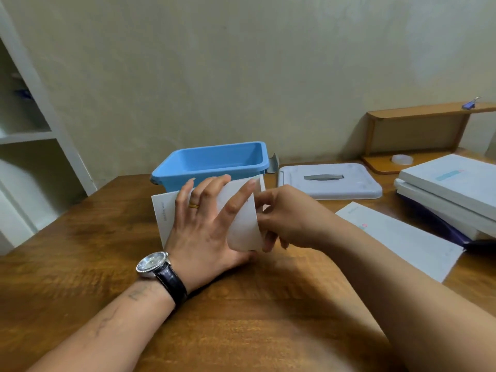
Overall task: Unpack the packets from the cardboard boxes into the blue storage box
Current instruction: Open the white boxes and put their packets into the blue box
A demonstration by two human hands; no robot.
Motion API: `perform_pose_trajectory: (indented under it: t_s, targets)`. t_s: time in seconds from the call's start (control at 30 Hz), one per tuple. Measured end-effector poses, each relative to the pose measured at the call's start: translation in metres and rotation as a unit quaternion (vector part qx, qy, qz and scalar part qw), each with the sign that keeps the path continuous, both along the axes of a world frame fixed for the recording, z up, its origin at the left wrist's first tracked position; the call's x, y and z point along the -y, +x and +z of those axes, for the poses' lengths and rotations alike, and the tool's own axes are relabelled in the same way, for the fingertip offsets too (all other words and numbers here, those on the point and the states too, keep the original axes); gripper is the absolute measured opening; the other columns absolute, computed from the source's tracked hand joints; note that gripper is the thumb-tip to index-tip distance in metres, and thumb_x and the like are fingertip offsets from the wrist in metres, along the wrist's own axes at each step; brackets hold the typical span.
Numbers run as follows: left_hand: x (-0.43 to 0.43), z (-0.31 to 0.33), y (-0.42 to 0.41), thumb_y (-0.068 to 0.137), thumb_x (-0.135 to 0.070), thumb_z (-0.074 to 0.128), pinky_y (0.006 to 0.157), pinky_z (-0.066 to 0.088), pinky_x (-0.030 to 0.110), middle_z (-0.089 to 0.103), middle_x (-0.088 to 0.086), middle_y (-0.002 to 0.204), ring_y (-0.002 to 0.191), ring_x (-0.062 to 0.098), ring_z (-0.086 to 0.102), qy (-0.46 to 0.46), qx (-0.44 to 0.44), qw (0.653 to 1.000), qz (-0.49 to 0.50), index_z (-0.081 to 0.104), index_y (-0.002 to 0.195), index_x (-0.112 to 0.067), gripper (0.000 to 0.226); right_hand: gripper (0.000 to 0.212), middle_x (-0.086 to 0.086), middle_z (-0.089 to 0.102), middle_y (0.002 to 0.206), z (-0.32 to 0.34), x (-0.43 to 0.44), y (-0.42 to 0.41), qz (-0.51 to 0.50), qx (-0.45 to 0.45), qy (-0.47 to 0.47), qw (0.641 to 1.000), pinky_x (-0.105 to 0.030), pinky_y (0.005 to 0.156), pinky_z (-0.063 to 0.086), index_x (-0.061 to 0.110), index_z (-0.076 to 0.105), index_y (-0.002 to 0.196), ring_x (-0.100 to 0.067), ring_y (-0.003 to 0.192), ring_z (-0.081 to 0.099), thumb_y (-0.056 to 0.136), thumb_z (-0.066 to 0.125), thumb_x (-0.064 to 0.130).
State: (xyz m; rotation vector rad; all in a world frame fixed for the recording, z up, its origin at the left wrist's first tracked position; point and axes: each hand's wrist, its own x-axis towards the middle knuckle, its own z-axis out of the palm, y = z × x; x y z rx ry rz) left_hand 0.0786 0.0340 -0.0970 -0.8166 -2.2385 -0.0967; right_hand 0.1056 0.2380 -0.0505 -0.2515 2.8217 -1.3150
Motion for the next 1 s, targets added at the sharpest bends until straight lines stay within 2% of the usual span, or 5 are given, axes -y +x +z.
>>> perform_pose_trajectory:
  t_s: [0.17,0.4,0.67,0.9,1.0]
  targets:
    - [0.001,-0.005,0.000,0.068,-0.087,0.071,0.125,0.017,0.066,0.044,0.017,0.156,0.147,0.038,0.041,-0.005,-0.021,0.999,0.028,0.024,0.164,-0.034,0.119,0.014,0.009,0.077,0.093,-0.021,0.000,0.004,-0.098,-0.079,-0.031,0.992,-0.019,0.059,0.061,0.029,0.073,0.116,-0.005,0.066,0.077,0.104,0.069,0.034]
    - [0.000,-0.008,-0.002,0.072,-0.084,0.068,0.124,0.019,0.067,0.045,0.018,0.156,0.146,0.039,0.042,-0.006,-0.021,1.000,0.016,0.025,0.164,-0.034,0.113,0.029,0.004,0.079,0.107,-0.025,-0.008,0.004,-0.055,0.027,-0.201,0.978,-0.026,0.084,0.067,0.019,0.073,0.134,-0.014,0.096,0.078,0.111,0.057,0.017]
    - [-0.003,-0.008,0.000,0.074,-0.081,0.068,0.123,0.019,0.066,0.047,0.018,0.155,0.145,0.040,0.045,-0.002,-0.032,0.999,0.009,0.030,0.162,-0.033,0.107,0.034,0.007,0.071,0.139,-0.034,0.007,0.009,-0.048,-0.139,-0.004,0.989,-0.023,0.090,0.054,0.030,0.066,0.140,-0.016,0.126,0.066,0.110,0.054,0.021]
    - [-0.004,-0.009,0.001,0.071,-0.079,0.074,0.121,0.023,0.068,0.047,0.017,0.156,0.146,0.038,0.046,-0.006,-0.035,0.999,-0.002,0.034,0.161,-0.035,0.107,0.026,0.008,0.080,0.108,-0.038,0.000,0.006,-0.067,-0.145,0.008,0.987,-0.018,0.071,0.052,0.029,0.082,0.119,-0.009,0.097,0.069,0.108,0.059,0.026]
    - [-0.003,-0.009,0.002,0.072,-0.077,0.074,0.120,0.025,0.069,0.049,0.018,0.155,0.145,0.039,0.047,-0.007,-0.038,0.999,-0.016,0.036,0.159,-0.034,0.104,0.026,0.004,0.081,0.096,-0.040,-0.004,0.000,-0.030,-0.074,-0.064,0.995,-0.038,0.076,0.067,0.027,0.084,0.109,-0.014,0.086,0.077,0.107,0.059,0.024]
